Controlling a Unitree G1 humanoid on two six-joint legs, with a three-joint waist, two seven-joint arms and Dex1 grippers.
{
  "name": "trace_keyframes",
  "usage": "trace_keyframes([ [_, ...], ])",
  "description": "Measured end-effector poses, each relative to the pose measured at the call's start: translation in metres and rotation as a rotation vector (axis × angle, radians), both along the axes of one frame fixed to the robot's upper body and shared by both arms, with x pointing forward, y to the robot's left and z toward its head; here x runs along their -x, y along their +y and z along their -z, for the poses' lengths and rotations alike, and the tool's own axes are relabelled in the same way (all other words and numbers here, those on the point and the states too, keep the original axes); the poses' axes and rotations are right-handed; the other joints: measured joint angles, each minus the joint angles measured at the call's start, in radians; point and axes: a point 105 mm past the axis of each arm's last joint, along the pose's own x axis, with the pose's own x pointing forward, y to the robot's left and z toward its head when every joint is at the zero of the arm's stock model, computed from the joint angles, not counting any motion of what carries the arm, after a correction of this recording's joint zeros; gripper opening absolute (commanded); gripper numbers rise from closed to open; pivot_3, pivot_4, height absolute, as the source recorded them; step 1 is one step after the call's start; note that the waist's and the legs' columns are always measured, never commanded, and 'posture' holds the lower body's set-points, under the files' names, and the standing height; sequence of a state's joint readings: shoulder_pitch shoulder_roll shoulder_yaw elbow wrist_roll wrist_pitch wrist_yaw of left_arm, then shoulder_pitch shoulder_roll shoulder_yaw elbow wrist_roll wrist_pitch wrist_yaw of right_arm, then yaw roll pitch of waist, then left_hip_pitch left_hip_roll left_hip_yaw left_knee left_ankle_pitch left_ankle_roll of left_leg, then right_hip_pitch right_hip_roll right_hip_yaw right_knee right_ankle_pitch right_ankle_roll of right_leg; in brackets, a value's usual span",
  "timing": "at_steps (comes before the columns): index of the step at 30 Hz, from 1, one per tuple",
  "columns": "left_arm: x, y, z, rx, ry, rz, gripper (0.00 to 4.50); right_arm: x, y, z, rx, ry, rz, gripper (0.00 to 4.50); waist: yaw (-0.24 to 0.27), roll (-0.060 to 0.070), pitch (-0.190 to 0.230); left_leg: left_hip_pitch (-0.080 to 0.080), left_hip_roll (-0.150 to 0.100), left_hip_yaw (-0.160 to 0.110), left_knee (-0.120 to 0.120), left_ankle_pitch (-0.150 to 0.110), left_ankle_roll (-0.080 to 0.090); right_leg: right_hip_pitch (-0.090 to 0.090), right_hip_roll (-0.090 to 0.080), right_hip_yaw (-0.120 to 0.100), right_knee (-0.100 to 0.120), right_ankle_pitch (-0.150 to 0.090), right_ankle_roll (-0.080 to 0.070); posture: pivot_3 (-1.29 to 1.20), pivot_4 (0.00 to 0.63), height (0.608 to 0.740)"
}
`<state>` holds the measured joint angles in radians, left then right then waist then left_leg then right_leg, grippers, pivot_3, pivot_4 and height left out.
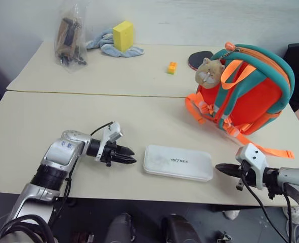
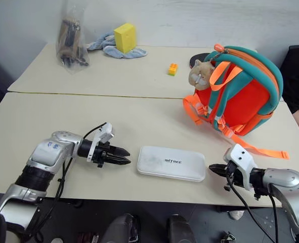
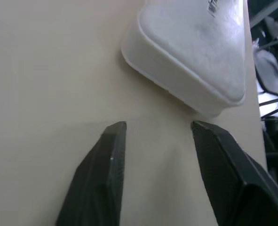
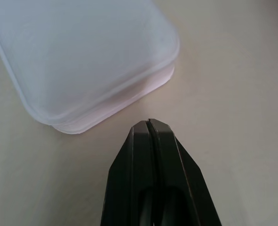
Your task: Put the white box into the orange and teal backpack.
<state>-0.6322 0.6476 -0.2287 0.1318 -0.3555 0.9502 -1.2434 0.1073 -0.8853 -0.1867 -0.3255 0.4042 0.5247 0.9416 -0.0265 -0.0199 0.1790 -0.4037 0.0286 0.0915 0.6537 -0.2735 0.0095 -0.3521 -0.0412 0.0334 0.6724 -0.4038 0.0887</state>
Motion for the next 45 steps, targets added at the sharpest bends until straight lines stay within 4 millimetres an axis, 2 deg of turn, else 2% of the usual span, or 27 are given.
trace_keyframes([
  [3, 0.006, -0.008, -0.005, 0.019, 0.177, -0.022, 4.17, 0.0, 0.007, 0.007, -0.016, 0.01, -0.011, 0.0, -0.001, 0.0, 0.0, 0.0, 0.0, 0.0, 0.0, 0.0, 0.0, -0.001, 0.0, 0.0, 0.0, 0.0, 0.0, 0.0, 0.15, 0.74],
  [8, 0.013, -0.015, -0.003, 0.006, 0.283, -0.026, 4.17, -0.006, 0.013, 0.005, -0.016, -0.008, -0.021, 0.0, -0.001, 0.0, 0.0, 0.0, 0.0, 0.0, 0.0, 0.001, -0.001, -0.001, 0.0, 0.0, 0.0, 0.0, 0.0, 0.0, 0.15, 0.74],
  [12, 0.007, -0.035, 0.0, 0.034, 0.32, -0.056, 4.17, -0.009, 0.016, 0.003, -0.015, -0.021, -0.028, 0.0, 0.014, 0.001, 0.0, 0.001, 0.0, -0.001, 0.003, 0.0, 0.0, 0.003, -0.001, -0.001, 0.0, 0.0, 0.0, 0.0, 0.15, 0.74],
  [16, -0.002, -0.053, 0.003, 0.093, 0.385, -0.107, 4.17, -0.01, 0.02, 0.006, -0.018, -0.024, -0.032, 0.0, 0.032, 0.0, 0.0, 0.01, -0.002, -0.003, 0.005, -0.002, 0.003, 0.016, -0.003, -0.002, -0.004, 0.0, 0.0, 0.0, 0.15, 0.74],
  [24, -0.009, -0.076, 0.0, 0.126, 0.405, -0.111, 4.17, -0.008, 0.02, 0.009, -0.009, -0.018, -0.038, 0.0, 0.026, 0.0, 0.0, 0.013, -0.002, -0.004, 0.003, -0.003, 0.003, 0.021, -0.002, -0.003, -0.009, 0.0, 0.001, 0.0, 0.15, 0.74],
  [27, -0.009, -0.074, 0.0, 0.122, 0.408, -0.106, 3.59, -0.009, 0.02, 0.009, -0.003, -0.018, -0.039, 0.0, 0.023, 0.0, 0.0, 0.014, -0.002, -0.004, 0.002, -0.003, 0.001, 0.021, -0.001, -0.003, -0.01, 0.0, 0.001, 0.0, 0.15, 0.74],
  [30, -0.01, -0.069, 0.003, 0.114, 0.422, -0.123, 2.66, -0.008, 0.02, 0.01, -0.003, -0.017, -0.04, 0.0, 0.02, 0.0, 0.0, 0.013, -0.001, -0.003, 0.0, -0.003, 0.0, 0.02, -0.001, -0.003, -0.01, 0.0, 0.001, 0.0, 0.15, 0.74],
  [34, -0.008, -0.07, -0.01, 0.188, 0.44, -0.078, 1.56, -0.008, 0.02, 0.012, -0.003, -0.015, -0.034, 0.0, 0.021, 0.0, 0.0, 0.013, -0.001, -0.003, -0.001, -0.002, -0.001, 0.019, -0.001, -0.003, -0.01, 0.0, 0.001, 0.0, 0.15, 0.74],
  [35, -0.008, -0.07, -0.014, 0.202, 0.447, -0.071, 1.4, -0.007, 0.02, 0.012, -0.006, -0.016, -0.031, 0.0, 0.021, 0.0, 0.0, 0.013, -0.001, -0.003, -0.001, -0.002, -0.001, 0.019, -0.001, -0.003, -0.01, 0.0, 0.001, 0.0, 0.15, 0.74],
  [40, -0.007, -0.061, -0.023, 0.221, 0.457, -0.086, 1.33, -0.007, 0.023, 0.012, -0.012, -0.041, -0.016, 0.0, 0.016, 0.0, 0.0, 0.012, -0.001, -0.003, -0.002, -0.002, -0.001, 0.016, -0.001, -0.002, -0.01, 0.0, 0.001, 0.0, 0.15, 0.74],
  [43, -0.006, -0.062, -0.033, 0.266, 0.459, -0.081, 1.33, -0.009, 0.02, 0.004, -0.032, -0.074, 0.049, 0.57, 0.02, 0.0, 0.0, 0.009, -0.001, -0.003, -0.002, -0.001, -0.002, 0.012, -0.001, -0.002, -0.009, 0.0, 0.001, 0.0, 0.15, 0.74],
  [45, -0.009, -0.058, -0.043, 0.317, 0.449, -0.105, 1.33, -0.009, 0.013, -0.01, -0.049, -0.117, 0.109, 1.23, 0.021, 0.0, 0.0, 0.007, -0.001, -0.003, -0.002, -0.001, -0.002, 0.01, -0.001, -0.002, -0.009, 0.0, 0.001, 0.0, 0.15, 0.74],
])
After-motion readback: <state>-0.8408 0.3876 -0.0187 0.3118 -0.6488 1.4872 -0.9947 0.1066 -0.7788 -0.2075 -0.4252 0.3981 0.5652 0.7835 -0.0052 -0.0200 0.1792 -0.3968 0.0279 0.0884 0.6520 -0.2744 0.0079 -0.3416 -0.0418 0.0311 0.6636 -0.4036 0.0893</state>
